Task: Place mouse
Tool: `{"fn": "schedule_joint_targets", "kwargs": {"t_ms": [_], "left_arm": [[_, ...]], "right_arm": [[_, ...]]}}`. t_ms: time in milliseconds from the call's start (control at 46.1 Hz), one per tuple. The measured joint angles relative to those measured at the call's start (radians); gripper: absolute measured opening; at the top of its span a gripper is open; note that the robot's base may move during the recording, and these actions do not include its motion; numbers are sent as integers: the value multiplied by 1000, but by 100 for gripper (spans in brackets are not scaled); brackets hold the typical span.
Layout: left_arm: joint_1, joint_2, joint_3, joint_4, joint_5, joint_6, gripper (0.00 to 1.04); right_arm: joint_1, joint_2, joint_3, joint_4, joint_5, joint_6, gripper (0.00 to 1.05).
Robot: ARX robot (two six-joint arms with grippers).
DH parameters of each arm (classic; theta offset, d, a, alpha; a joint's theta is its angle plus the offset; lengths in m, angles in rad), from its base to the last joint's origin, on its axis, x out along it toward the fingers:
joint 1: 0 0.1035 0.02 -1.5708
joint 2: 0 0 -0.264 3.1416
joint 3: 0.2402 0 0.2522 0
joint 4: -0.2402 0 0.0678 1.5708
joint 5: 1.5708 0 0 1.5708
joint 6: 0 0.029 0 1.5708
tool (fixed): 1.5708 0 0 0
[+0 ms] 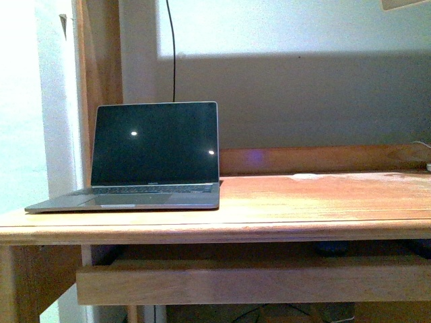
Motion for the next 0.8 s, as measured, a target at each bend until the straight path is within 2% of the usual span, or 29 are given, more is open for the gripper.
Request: {"fn": "schedule_joint_targets", "kwargs": {"t_ms": [65,130,282,391,499,586,695,803], "left_arm": [[55,95,21,-19,145,-83,97],[94,221,31,31,230,-126,97],[135,582,92,249,322,-31,97],[152,954,195,483,302,232,97],[140,1225,288,685,207,503,97],[102,1460,391,898,180,822,97],[58,1594,468,1015,206,1045,97],[20,1683,531,1067,240,1215,97]], "right_arm": [[0,0,0,0,-1,0,97],[0,0,0,0,-1,0,97],[0,0,0,0,0,0,97],[0,0,0,0,-1,0,97],[0,0,0,0,-1,0,97],[0,0,0,0,-1,0,97],[0,0,0,0,-1,0,97],[0,0,0,0,-1,0,97]]}}
